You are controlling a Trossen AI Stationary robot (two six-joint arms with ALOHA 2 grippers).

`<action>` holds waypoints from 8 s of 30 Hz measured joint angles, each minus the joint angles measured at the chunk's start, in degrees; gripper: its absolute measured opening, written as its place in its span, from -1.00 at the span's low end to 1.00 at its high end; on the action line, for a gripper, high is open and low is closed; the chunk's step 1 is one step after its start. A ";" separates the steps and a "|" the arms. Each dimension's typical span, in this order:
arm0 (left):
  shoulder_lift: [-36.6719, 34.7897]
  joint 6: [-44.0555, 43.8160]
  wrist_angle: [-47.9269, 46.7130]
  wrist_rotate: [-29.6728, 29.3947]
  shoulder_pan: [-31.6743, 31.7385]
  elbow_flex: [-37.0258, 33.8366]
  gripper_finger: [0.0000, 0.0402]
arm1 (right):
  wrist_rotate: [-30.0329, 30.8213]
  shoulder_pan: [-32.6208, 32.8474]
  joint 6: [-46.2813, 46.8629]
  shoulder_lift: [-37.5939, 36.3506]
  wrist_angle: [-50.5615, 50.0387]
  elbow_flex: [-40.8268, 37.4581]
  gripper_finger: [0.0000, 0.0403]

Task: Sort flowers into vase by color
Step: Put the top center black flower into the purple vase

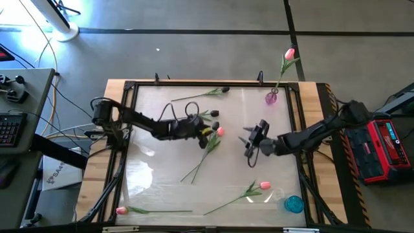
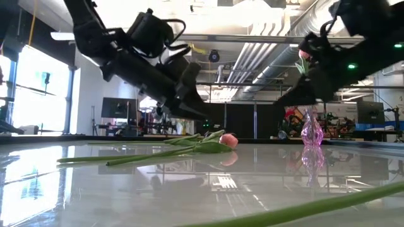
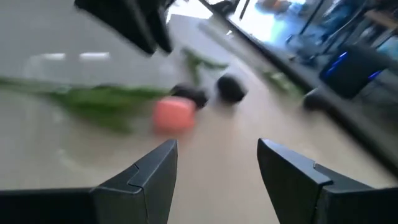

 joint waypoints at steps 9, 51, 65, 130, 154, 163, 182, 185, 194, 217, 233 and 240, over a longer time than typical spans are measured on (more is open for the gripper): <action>0.00 6.56 -1.36 1.72 2.84 0.00 -0.35 | -4.79 -12.69 -5.77 -0.02 3.83 -0.09 0.05; -3.72 6.24 -55.33 31.56 28.00 44.54 -0.35 | -50.42 -38.78 9.56 -0.81 -73.19 60.35 0.05; -0.65 25.90 -69.80 35.82 35.34 49.07 -0.35 | -30.42 -33.06 26.09 -0.87 -78.62 79.55 0.05; 21.35 38.12 -73.34 25.48 38.76 48.98 -1.00 | -20.05 -31.23 39.76 -0.79 -77.41 67.06 0.05; 0.32 32.50 -65.00 48.06 34.11 49.03 -1.00 | -30.14 -31.39 47.79 -0.72 -54.02 50.25 0.05; -3.06 27.25 -55.47 50.17 30.81 49.05 -1.00 | -28.49 -31.39 37.02 -0.50 -37.92 49.96 0.05; -2.62 24.10 -50.00 50.17 24.48 49.05 -1.00 | -28.47 -31.66 34.68 -0.42 -35.09 49.96 -0.51; -2.62 22.42 -49.82 50.06 24.46 49.05 -1.00 | -28.49 -31.66 34.50 -0.42 -35.08 49.96 -0.80; -2.62 20.75 -52.92 46.48 24.94 49.07 -0.87 | -25.71 -31.57 32.93 -0.42 -42.54 50.06 -0.98; -2.85 24.16 -56.84 53.83 29.47 49.05 -0.78 | -14.98 -27.00 39.62 -0.43 -66.78 50.18 -1.00; -4.42 25.15 -57.72 55.22 31.50 49.07 -0.78 | -13.44 -33.05 37.00 -5.64 -79.43 50.23 -1.00; -4.42 25.15 -58.14 53.14 32.30 49.07 -0.78 | -9.98 -41.61 30.16 -8.79 -78.85 50.23 -1.00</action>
